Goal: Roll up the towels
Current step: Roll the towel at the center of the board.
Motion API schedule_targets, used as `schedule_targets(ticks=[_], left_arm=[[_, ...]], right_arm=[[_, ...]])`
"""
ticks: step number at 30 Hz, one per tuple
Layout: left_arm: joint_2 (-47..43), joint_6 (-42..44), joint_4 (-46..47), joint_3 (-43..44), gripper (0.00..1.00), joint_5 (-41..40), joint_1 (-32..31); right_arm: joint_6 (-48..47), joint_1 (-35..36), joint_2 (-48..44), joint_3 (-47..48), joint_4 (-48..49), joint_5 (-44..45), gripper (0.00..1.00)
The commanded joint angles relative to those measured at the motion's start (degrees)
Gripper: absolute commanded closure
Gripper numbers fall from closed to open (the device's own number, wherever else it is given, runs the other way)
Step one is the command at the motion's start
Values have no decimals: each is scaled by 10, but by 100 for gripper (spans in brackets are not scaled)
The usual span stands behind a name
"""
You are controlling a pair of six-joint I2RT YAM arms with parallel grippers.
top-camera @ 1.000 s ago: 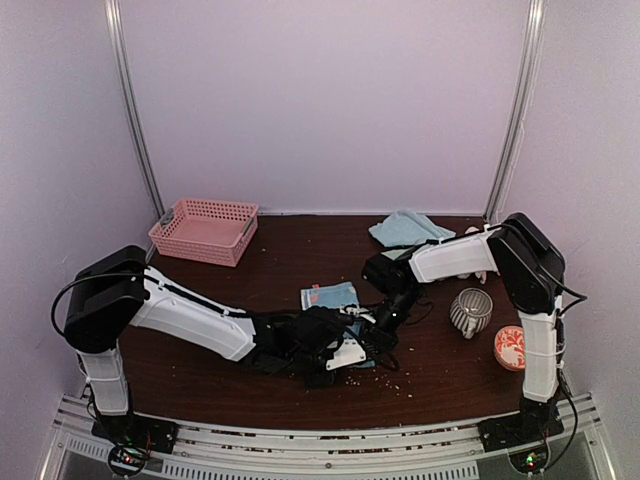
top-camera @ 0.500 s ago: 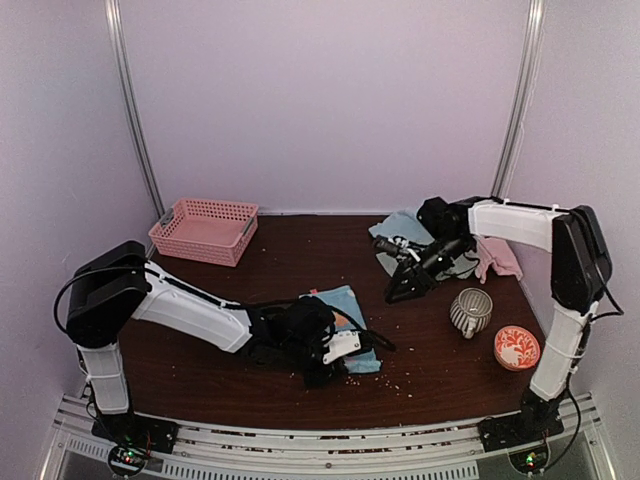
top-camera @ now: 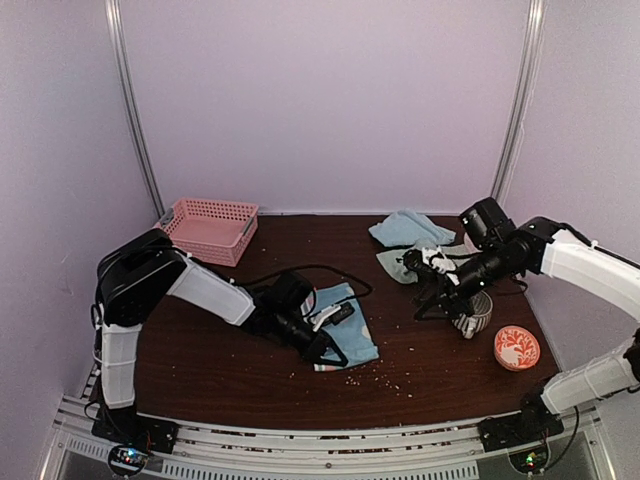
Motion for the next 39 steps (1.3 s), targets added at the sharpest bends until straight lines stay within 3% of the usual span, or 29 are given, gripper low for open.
schedule_targets(ticks=[1,5,9,14,19,29,35,39], left_arm=[[56,-46,-67,30,100,45,1],[71,-62,-85,42,100,34,8],[67,-82,-80,36,100,13,11],[73,-92,-75,37,100,13,12],[80,-87,-84,44,100,16,12],[84,-66,-98,45,100,11,13],[83,-51,-99,37,100,15,14],[56,-8,-130,38,80,-1,14]], right_arm=[[-20,117,3,-33,67,152,66],[-26,223,59,-49,130,262,72],[-46,281,105,-71,204,357,77],[-64,305,145,-106,306,418,69],[-81,315,170,-125,354,428,61],[-107,321,258,-127,400,437,64],[-124,321,296,-125,406,449,77],[-127,320,320,-94,339,409,91]])
